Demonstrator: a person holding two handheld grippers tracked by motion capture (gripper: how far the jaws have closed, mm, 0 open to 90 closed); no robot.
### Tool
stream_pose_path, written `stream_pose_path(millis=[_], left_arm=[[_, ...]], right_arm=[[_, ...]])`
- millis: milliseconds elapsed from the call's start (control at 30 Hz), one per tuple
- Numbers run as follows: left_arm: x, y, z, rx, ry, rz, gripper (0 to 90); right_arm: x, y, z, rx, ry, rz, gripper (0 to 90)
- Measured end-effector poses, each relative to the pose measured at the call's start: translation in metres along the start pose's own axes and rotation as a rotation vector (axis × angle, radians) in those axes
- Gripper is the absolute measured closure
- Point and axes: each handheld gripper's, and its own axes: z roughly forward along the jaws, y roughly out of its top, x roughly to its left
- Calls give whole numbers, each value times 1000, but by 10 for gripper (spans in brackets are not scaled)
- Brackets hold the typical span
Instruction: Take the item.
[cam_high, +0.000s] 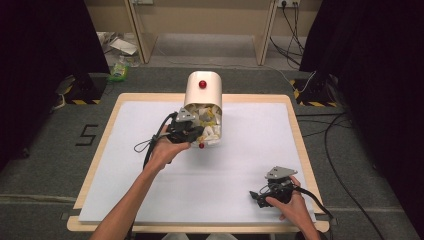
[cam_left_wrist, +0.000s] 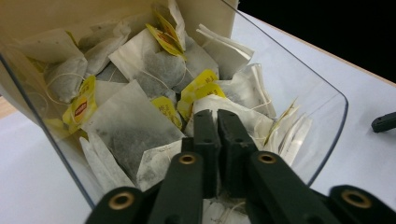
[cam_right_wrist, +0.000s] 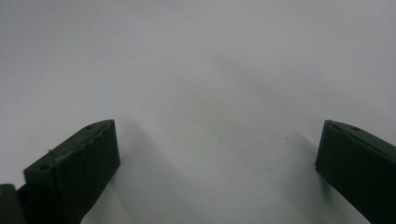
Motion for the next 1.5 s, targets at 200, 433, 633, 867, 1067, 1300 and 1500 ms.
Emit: stream_pose_path(millis=[200, 433, 633, 867, 1067, 1300, 1500], left_arm=[[-3, 2, -6, -31, 7, 20, 894], [-2, 12, -24, -109, 30, 27, 895], [-1, 21, -37, -161, 27, 33, 894], [2, 31, -52, -201, 10, 23, 894], [1, 41, -63, -223, -3, 33, 894], [6, 44, -75, -246, -12, 16, 894], [9, 44, -85, -265, -14, 14, 894]], right_arm=[[0, 0, 0, 0, 0, 0, 1], [0, 0, 0, 0, 0, -1, 1], [0, 0, 0, -2, -1, -4, 1], [0, 0, 0, 0, 0, -1, 1], [0, 0, 0, 1, 0, -1, 1], [0, 0, 0, 1, 0, -2, 1], [0, 0, 0, 1, 0, -1, 1]])
